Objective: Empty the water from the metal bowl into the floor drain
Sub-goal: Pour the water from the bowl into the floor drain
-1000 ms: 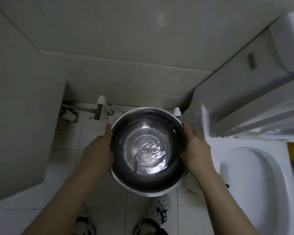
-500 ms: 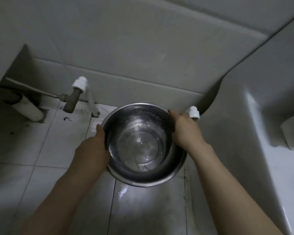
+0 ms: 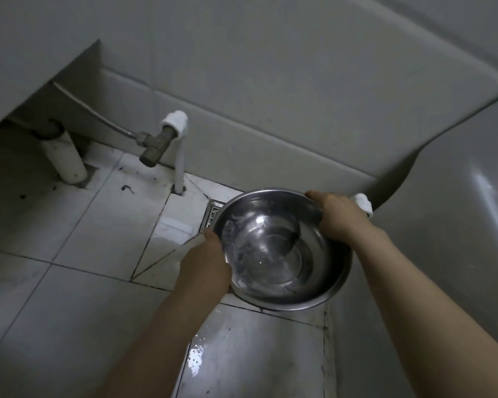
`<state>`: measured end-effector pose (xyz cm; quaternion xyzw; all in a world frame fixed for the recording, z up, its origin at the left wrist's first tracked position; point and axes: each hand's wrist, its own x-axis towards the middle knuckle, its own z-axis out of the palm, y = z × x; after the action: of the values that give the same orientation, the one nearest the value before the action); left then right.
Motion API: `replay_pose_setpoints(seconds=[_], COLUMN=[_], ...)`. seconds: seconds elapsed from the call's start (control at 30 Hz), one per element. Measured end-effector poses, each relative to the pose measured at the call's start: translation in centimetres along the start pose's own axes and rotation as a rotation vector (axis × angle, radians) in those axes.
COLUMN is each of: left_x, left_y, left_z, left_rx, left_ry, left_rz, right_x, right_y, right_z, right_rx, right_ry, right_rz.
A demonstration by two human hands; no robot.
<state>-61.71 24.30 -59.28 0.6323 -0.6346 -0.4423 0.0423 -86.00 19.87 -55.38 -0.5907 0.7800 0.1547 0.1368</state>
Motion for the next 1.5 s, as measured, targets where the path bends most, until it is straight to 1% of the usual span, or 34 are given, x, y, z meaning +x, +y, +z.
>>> replay_pose_setpoints(seconds=[0.1,0.23,0.4,0.53,0.73,0.87,1.0,1.2,1.33,1.5], left_x=[0.3,0.5,1.1,1.7,2.2,2.2,2.5,2.9,3.3,3.3], left_y=[0.1,0.4,0.5,0.5,1.0,1.4,1.4,1.5,1.8,2.1], left_z=[0.4,0.5,0.5,0.7,0.8,1.5,2.2,2.2,2.0,1.9], left_rx=[-0.057,-0.074,-0.138,-0.141,-0.191,-0.248,-0.262,-0.314,-0.298,-0.252], left_ry=[-0.001,0.006,-0.02,-0.015,0.009,0.063,0.066,0.067,0.055,0.066], left_rz=[0.007,0.006,-0.005,-0.006,-0.002,0.005,-0.024,-0.037,-0.047,-0.044], right_x=[0.1,0.0,0.5,1.1,1.7,2.2,2.6,3.1,3.3,3.2], right_y=[0.3,0.3,0.2,0.4,0.3,0.5,0.5,0.3,0.2,0.3], right_z=[0.0,-0.1,-0.9,-1.3,-1.7,-2.1,-2.7,-3.4,-4.1,-4.8], right_rx=[-0.056,-0.082,-0.155,-0.12,-0.097,-0.12,-0.172,-0.213,-0.237,-0.263], right_ry=[0.006,0.031,-0.004,-0.032,-0.009,-0.002,0.007,-0.024,-0.049,-0.036], right_rz=[0.018,0.046,0.064,0.041,0.038,0.031,0.022,0.018,0.01,0.025])
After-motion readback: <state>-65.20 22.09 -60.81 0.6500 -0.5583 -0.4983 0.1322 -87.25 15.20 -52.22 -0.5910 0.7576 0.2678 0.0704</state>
